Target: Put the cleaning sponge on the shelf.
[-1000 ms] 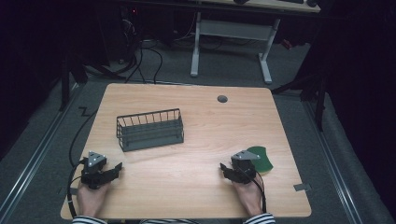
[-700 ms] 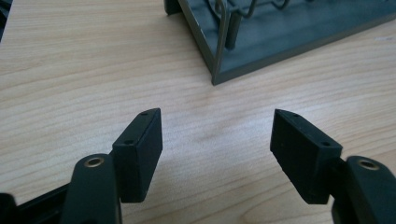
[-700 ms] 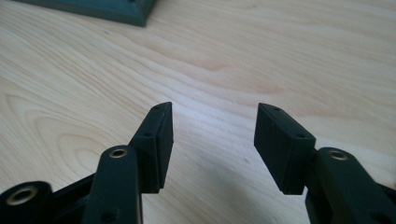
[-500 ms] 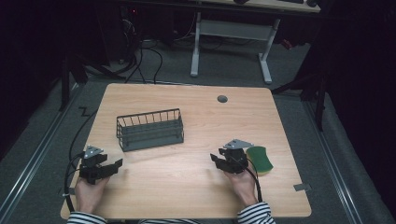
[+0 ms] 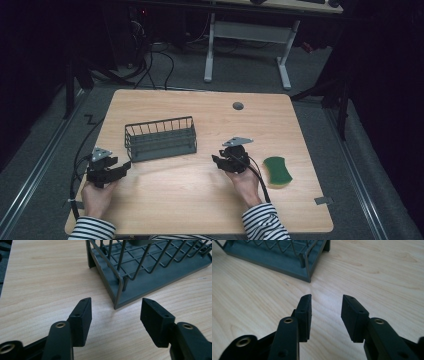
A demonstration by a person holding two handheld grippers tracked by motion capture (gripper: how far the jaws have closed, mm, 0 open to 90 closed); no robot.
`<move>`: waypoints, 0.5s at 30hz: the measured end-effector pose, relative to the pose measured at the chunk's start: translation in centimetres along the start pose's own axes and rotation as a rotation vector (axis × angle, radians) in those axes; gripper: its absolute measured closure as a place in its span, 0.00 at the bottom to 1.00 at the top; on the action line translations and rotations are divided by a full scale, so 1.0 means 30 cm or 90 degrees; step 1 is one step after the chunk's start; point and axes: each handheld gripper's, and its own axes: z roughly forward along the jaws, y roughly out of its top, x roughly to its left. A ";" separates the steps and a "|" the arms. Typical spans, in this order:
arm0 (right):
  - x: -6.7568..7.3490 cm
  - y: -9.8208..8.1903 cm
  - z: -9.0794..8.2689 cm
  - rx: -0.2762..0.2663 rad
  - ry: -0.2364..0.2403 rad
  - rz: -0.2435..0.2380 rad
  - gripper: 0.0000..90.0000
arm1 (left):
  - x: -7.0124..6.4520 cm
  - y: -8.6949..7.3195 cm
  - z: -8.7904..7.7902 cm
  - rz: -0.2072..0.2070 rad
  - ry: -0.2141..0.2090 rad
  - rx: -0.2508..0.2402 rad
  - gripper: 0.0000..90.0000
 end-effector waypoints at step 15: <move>0.048 0.121 0.165 0.043 0.039 0.010 0.72 | 0.007 0.017 0.054 -0.003 -0.012 0.004 0.62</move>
